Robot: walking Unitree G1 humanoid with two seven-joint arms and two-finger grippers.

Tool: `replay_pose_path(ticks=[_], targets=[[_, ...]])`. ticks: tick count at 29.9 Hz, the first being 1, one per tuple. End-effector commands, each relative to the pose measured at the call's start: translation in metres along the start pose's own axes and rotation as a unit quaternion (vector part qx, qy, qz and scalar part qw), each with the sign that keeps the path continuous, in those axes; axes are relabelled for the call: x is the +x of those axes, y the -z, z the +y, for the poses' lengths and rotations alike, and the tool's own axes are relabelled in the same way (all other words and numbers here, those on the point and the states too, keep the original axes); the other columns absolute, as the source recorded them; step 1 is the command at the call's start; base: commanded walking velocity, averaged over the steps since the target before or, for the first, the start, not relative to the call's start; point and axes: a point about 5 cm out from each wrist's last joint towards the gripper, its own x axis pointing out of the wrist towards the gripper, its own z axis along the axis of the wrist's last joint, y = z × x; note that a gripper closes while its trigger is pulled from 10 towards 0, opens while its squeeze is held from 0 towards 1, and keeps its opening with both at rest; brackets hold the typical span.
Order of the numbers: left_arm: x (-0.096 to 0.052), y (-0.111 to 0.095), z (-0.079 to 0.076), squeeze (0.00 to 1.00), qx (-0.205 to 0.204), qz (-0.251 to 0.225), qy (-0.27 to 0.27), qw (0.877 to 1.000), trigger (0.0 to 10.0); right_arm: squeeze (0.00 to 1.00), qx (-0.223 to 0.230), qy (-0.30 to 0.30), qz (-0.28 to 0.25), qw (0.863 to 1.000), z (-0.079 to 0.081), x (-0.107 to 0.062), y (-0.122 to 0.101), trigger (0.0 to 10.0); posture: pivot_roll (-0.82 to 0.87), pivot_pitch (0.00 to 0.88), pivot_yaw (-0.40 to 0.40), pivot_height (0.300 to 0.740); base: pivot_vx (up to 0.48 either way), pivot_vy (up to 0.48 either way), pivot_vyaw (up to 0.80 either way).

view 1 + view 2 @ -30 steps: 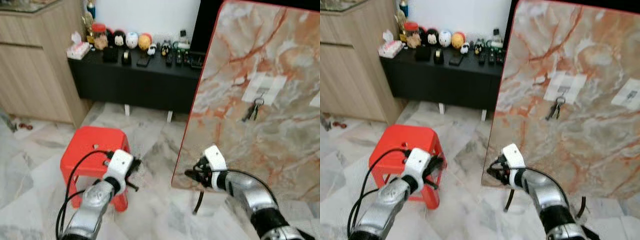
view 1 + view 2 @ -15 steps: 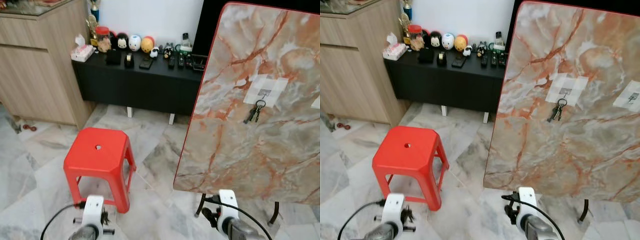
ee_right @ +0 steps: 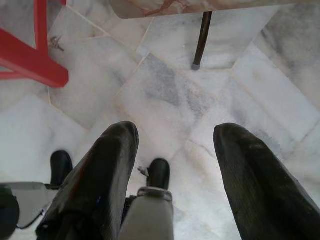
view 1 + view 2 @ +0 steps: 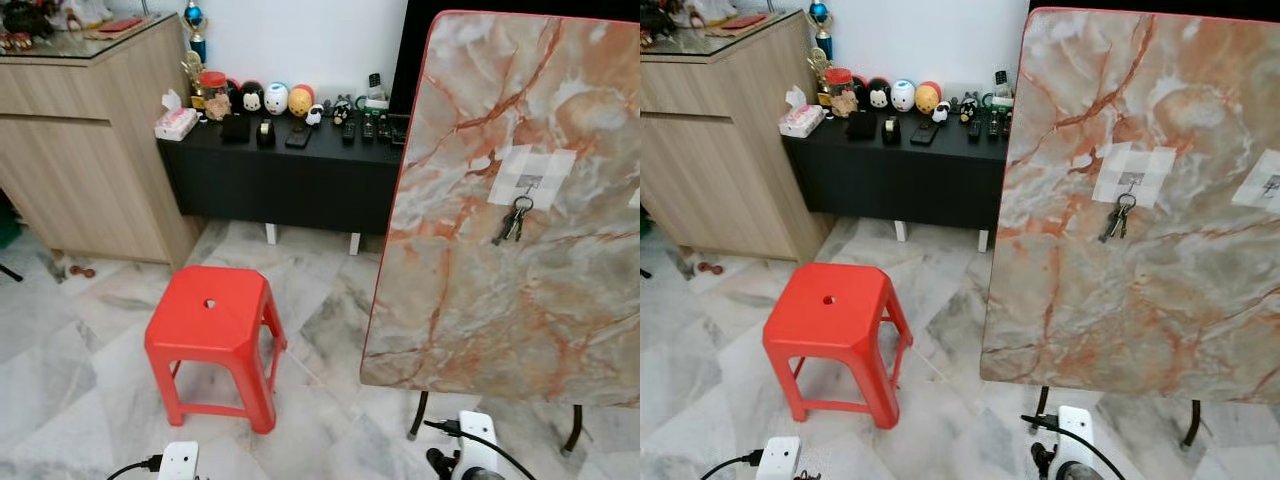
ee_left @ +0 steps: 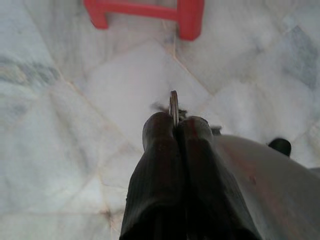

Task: Hang keys on a hook

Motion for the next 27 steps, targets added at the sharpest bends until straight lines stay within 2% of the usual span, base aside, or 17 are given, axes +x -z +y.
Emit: replay_pose_path(ticks=[1,6,9,12,18,19,25,27], targets=[[0.001,-0.011,0.004,0.0,0.007,-0.017,0.0,1.0,10.0,0.0,0.015,0.003,0.0,1.0,0.005,0.001,0.003,10.0,0.12,0.0,0.014,0.74,0.0,0.0,0.0],[0.002,-0.015,0.003,0.0,0.019,-0.024,0.006,1.0,10.0,0.0,0.042,0.001,0.004,0.999,0.011,0.0,0.013,10.0,0.12,0.0,0.032,0.74,0.0,0.0,0.0],[0.002,-0.014,0.0,0.0,0.028,-0.025,0.013,0.999,10.0,0.0,0.036,0.0,0.011,0.999,0.011,0.0,0.02,10.0,0.11,0.0,0.029,0.74,0.0,0.0,0.0],[0.001,-0.006,-0.003,0.0,0.022,-0.015,0.013,1.0,10.0,0.0,0.033,0.017,0.022,0.999,0.001,-0.003,0.029,10.0,0.1,0.0,0.025,0.74,0.0,-0.161,0.0],[0.0,0.006,-0.013,0.0,0.039,0.001,0.034,0.999,10.0,0.0,0.024,0.026,0.024,0.999,-0.013,-0.006,0.037,10.0,0.08,0.0,0.008,0.74,0.0,-0.314,0.0],[-0.001,0.009,-0.014,0.0,0.034,0.005,0.032,0.999,10.0,0.0,0.0,0.027,0.027,0.999,-0.015,-0.007,0.039,10.0,0.08,0.0,-0.002,0.74,0.0,-0.405,0.8],[-0.001,0.01,-0.016,0.0,0.027,0.003,0.031,0.999,10.0,0.0,-0.007,0.026,0.034,0.999,-0.019,-0.008,0.042,10.0,0.1,0.0,-0.021,0.74,0.0,-0.405,0.68],[-0.001,0.008,-0.017,0.0,0.028,0.001,0.032,0.999,10.0,0.0,-0.022,0.024,0.041,0.999,-0.02,-0.009,0.043,10.0,0.1,0.0,-0.034,0.74,0.0,-0.401,0.0]])
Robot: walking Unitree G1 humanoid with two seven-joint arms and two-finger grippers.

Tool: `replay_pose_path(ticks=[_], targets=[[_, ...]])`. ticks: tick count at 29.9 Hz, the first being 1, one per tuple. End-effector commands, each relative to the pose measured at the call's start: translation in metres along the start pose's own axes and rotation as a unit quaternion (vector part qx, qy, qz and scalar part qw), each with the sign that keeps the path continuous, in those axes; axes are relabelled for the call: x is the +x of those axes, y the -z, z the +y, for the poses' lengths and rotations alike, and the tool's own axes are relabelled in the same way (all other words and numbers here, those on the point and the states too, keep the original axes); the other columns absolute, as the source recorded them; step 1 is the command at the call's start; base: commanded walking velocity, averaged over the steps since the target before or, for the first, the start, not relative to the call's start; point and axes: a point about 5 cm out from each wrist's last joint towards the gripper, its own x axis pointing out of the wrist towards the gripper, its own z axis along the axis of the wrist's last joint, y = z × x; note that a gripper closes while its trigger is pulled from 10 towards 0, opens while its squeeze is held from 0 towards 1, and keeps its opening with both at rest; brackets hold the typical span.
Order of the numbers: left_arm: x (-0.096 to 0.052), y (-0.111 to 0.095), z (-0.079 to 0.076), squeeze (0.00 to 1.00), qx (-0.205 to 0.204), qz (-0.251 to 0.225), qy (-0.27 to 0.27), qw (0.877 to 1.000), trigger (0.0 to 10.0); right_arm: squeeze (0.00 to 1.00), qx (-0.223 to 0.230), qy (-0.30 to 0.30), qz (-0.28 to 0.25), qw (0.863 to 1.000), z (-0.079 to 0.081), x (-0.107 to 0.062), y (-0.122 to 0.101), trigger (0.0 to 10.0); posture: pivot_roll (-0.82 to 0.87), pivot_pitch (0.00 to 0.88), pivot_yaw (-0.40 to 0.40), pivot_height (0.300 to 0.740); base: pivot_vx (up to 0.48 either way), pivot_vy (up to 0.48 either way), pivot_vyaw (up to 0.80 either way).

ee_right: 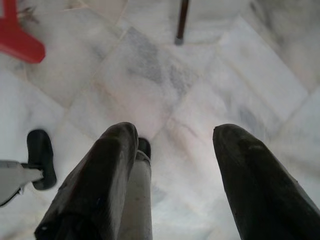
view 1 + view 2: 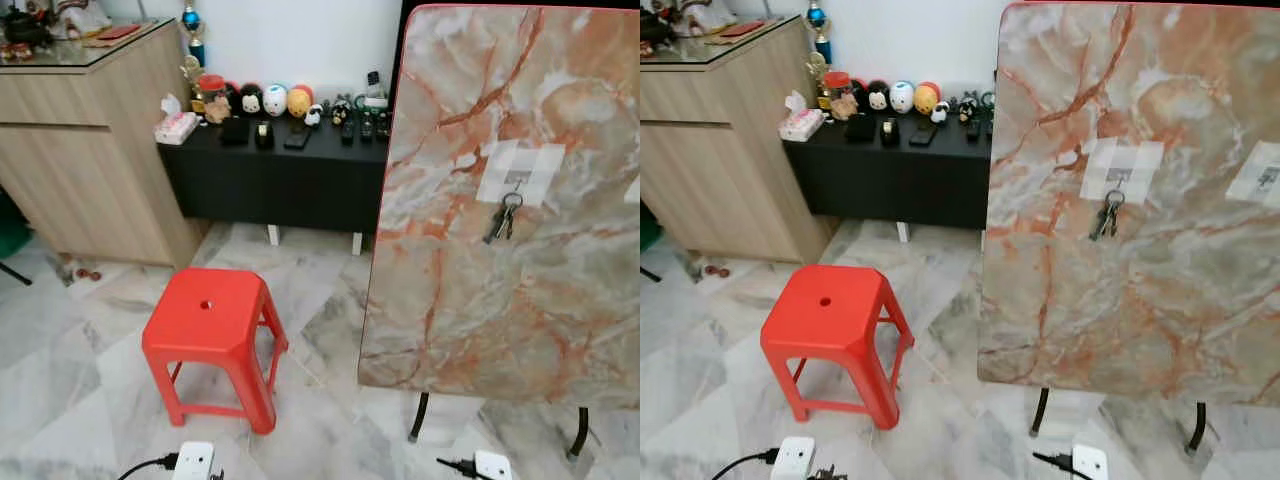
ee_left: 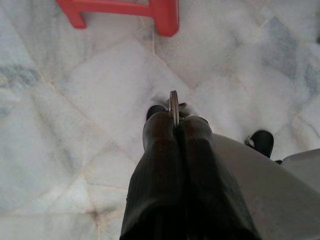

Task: Hang keys on a hook

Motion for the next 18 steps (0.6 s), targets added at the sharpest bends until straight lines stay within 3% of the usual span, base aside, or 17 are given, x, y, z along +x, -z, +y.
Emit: replay_pose_path(ticks=[1,15,18], targets=[[0.0006,-0.0024,-0.0026,0.0,0.005,-0.006,0.002,1.0,10.0,0.0,-0.023,0.002,0.005,1.0,-0.0035,-0.0004,-0.0002,10.0,0.1,0.0,-0.036,0.74,0.0,-0.405,0.0],[0.0007,-0.0009,-0.0058,0.0,-0.003,-0.005,0.002,1.0,10.0,0.0,-0.02,-0.003,-0.004,1.0,-0.0026,0.0004,-0.0081,10.0,0.1,0.0,-0.048,0.74,0.0,-0.406,0.0],[0.0006,-0.0001,-0.0063,0.0,-0.002,-0.003,0.002,1.0,10.0,0.0,-0.04,0.002,0.009,0.999,-0.0053,-0.0001,-0.0046,10.0,0.1,0.0,-0.051,0.74,0.0,-0.409,0.0]])
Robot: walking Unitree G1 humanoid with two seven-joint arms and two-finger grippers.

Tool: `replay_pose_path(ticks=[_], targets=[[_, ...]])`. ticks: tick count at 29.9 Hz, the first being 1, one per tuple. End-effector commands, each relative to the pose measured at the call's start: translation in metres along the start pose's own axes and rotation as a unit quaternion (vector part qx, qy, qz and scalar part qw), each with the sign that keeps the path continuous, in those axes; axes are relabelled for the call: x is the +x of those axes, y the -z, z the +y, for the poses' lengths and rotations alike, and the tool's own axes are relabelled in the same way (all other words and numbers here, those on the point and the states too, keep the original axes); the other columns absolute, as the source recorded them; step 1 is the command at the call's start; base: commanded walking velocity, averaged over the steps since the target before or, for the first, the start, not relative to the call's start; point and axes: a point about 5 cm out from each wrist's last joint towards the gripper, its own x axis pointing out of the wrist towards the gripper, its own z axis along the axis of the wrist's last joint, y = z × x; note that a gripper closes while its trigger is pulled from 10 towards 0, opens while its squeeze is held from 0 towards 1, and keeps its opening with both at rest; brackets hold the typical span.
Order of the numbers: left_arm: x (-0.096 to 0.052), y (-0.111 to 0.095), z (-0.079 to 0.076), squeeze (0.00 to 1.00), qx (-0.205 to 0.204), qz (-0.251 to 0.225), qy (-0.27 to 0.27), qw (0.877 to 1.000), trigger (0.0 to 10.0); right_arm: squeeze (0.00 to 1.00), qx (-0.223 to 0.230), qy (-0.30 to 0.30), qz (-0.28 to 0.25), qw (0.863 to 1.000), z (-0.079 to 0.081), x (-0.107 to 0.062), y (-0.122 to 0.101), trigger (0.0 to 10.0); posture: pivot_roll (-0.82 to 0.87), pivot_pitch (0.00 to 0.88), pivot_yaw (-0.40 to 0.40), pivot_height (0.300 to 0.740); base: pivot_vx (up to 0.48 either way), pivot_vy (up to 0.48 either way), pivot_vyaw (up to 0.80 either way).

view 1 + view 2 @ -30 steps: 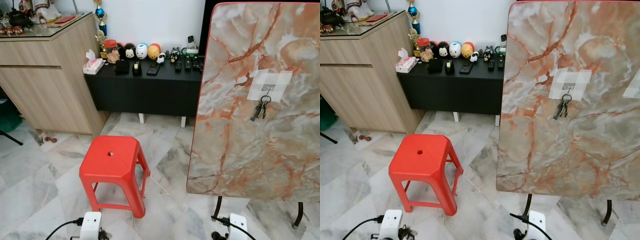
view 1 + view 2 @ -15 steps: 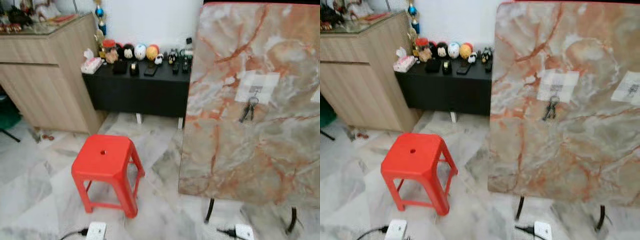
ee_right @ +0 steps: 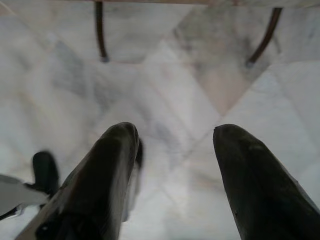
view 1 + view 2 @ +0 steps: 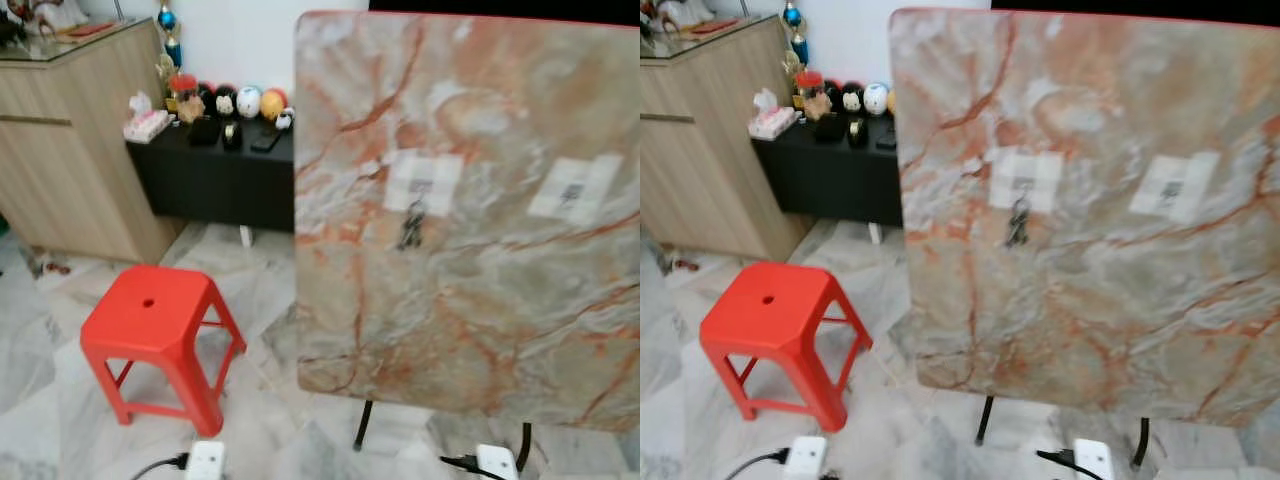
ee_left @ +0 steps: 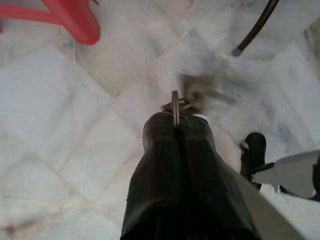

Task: Hang keys on a hook

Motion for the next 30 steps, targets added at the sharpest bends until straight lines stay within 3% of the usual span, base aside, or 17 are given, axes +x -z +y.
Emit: replay_pose_path(ticks=[1,8,30], targets=[[-0.002,0.006,0.009,0.0,0.006,0.008,-0.012,1.0,10.0,0.0,-0.009,-0.011,0.008,1.0,0.009,0.001,0.003,10.0,0.1,0.0,-0.051,0.74,0.0,-0.409,0.0],[-0.002,0.004,0.009,0.0,0.005,0.005,-0.013,1.0,10.0,0.0,0.006,-0.007,0.006,1.0,0.006,0.0,0.003,10.0,0.11,0.0,-0.051,0.74,0.0,-0.408,0.0],[0.001,-0.012,0.009,0.0,0.002,-0.022,-0.026,0.999,10.0,0.0,-0.008,-0.006,0.005,1.0,0.002,0.0,-0.001,10.0,0.11,0.0,-0.068,0.74,0.0,-0.408,0.0]])
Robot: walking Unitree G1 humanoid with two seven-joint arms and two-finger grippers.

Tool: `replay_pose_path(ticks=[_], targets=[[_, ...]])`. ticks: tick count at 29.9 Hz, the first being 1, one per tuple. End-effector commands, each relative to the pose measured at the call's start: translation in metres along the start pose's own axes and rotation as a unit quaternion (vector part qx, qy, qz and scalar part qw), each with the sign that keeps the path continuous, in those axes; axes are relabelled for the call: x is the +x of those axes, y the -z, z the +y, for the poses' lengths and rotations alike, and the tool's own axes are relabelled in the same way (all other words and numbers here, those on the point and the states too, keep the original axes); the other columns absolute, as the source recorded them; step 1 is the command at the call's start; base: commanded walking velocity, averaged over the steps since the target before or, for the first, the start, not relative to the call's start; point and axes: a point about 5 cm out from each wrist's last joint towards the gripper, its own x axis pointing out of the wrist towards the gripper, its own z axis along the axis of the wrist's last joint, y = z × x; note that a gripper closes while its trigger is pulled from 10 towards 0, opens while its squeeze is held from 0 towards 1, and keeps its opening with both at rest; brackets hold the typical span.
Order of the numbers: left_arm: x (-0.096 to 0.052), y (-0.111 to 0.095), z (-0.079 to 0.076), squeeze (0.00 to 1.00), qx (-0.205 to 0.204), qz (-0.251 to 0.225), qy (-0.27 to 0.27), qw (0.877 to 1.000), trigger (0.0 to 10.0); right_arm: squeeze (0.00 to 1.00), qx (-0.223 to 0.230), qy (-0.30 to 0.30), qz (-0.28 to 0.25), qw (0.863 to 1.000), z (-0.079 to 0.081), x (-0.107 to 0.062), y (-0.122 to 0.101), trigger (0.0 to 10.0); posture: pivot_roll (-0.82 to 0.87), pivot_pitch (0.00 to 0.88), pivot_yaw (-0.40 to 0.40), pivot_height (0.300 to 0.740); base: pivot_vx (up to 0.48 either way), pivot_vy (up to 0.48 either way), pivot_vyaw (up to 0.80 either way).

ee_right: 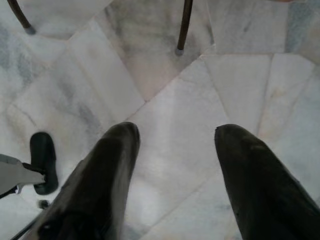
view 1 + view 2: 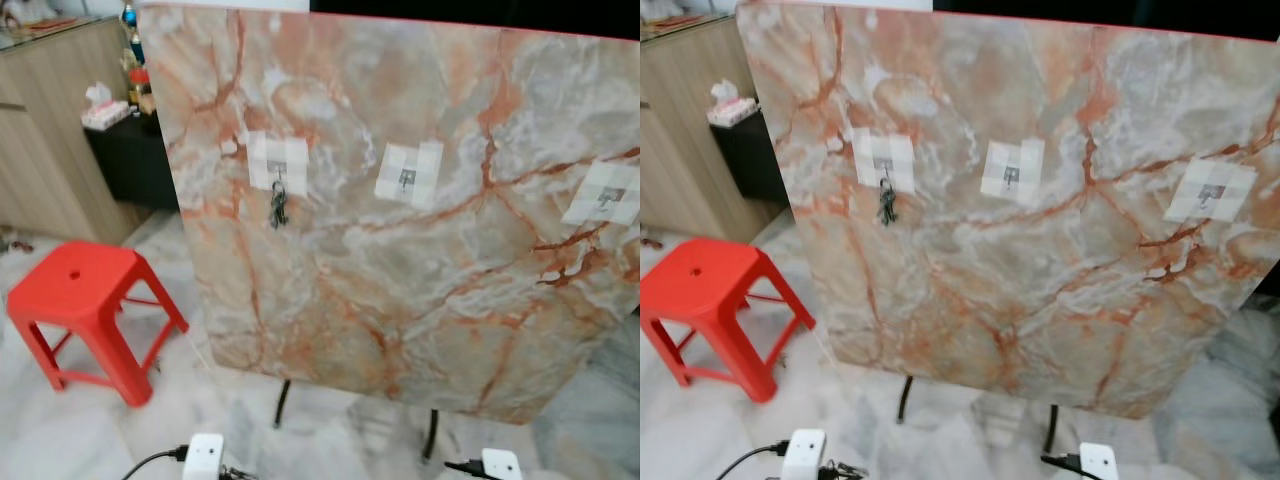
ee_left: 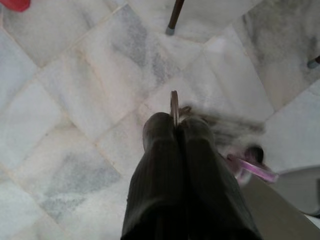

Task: Hang keys on a hook

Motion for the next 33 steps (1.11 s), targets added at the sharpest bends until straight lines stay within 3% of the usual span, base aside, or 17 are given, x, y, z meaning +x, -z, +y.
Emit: replay_pose_path(ticks=[1,7,9,10,11,12,13,16,17,19,22,25,26,28,29,31,33], targets=[[0.002,-0.01,-0.005,0.0,0.002,-0.017,0.002,1.0,10.0,0.0,-0.003,0.012,-0.001,1.0,-0.009,-0.001,-0.002,10.0,0.11,0.0,-0.068,0.74,0.0,-0.409,0.0],[0.004,-0.022,-0.003,0.0,0.016,-0.039,-0.014,0.999,10.0,0.0,-0.005,0.01,-0.003,1.0,-0.006,-0.001,-0.004,10.0,0.11,0.0,-0.07,0.74,0.0,-0.404,0.0],[0.005,-0.042,0.004,0.0,0.019,-0.083,-0.044,0.995,10.0,0.0,-0.006,0.007,-0.004,1.0,-0.002,0.0,-0.005,10.0,0.11,0.0,-0.07,0.74,0.0,-0.204,0.0],[0.005,-0.042,0.004,0.0,0.019,-0.083,-0.044,0.995,10.0,0.0,-0.006,0.007,-0.004,1.0,-0.002,0.0,-0.005,10.0,0.11,0.0,-0.07,0.74,0.0,0.0,0.0],[0.004,-0.058,0.009,0.0,0.018,-0.118,-0.068,0.991,10.0,0.0,-0.006,0.007,-0.004,1.0,-0.001,0.0,-0.005,10.0,0.11,0.0,-0.07,0.74,0.0,0.0,0.0],[0.004,-0.058,0.009,0.0,0.018,-0.118,-0.068,0.991,10.0,0.0,-0.006,0.007,-0.004,1.0,-0.001,0.0,-0.005,10.0,0.11,0.0,-0.07,0.74,0.0,0.0,0.0],[0.001,-0.089,0.015,0.0,0.007,-0.192,-0.083,0.978,10.0,0.0,-0.007,0.006,-0.003,1.0,0.001,0.0,-0.004,10.0,0.11,0.0,-0.072,0.74,0.0,0.0,0.0],[-0.003,-0.113,0.015,0.0,0.007,-0.247,-0.083,0.965,10.0,0.0,-0.008,0.007,-0.002,1.0,0.001,0.0,-0.002,10.0,0.11,0.0,-0.072,0.74,0.0,0.0,0.0],[-0.007,-0.133,0.013,0.0,0.001,-0.292,-0.067,0.954,10.0,0.0,-0.009,0.007,-0.001,1.0,0.0,0.0,-0.001,10.0,0.12,0.0,-0.073,0.74,0.0,0.0,0.0],[-0.011,-0.147,0.01,0.0,-0.002,-0.325,-0.046,0.945,10.0,0.0,-0.01,0.008,0.0,1.0,-0.001,0.0,0.001,10.0,0.12,0.0,-0.074,0.74,0.0,0.0,0.0],[-0.025,-0.178,0.004,0.0,0.022,-0.4,-0.007,0.916,10.0,0.0,-0.013,0.01,0.001,1.0,-0.006,-0.001,0.004,10.0,0.12,0.0,-0.073,0.74,0.0,0.0,0.0],[-0.033,-0.189,0.008,0.0,0.036,-0.431,-0.026,0.901,10.0,0.0,-0.013,0.012,0.0,1.0,-0.01,-0.002,0.004,10.0,0.12,0.0,-0.073,0.74,0.0,0.0,0.0],[-0.037,-0.197,0.016,0.0,0.06,-0.44,-0.075,0.893,10.0,0.0,-0.013,0.013,-0.002,1.0,-0.012,-0.002,0.004,10.0,0.12,0.0,-0.074,0.74,0.0,0.0,0.0],[-0.042,-0.206,0.021,0.0,0.076,-0.45,-0.116,0.882,10.0,0.0,-0.012,0.014,-0.004,1.0,-0.014,-0.003,0.003,10.0,0.12,0.0,-0.076,0.74,0.0,0.0,0.0],[-0.05,-0.217,0.022,0.0,0.088,-0.474,-0.14,0.865,10.0,0.0,-0.012,0.014,-0.005,1.0,-0.015,-0.003,0.003,10.0,0.13,0.0,-0.077,0.74,0.0,0.0,0.0],[-0.057,-0.226,0.02,0.0,0.118,-0.49,-0.164,0.848,10.0,0.0,-0.015,0.014,-0.005,1.0,-0.015,-0.003,0.003,10.0,0.13,0.0,-0.077,0.74,0.0,0.0,0.0],[-0.068,-0.24,0.012,0.0,0.209,-0.514,-0.191,0.81,10.0,0.0,-0.017,0.013,-0.006,1.0,-0.014,-0.003,0.002,10.0,0.12,0.0,-0.077,0.74,0.0,0.0,0.0]])
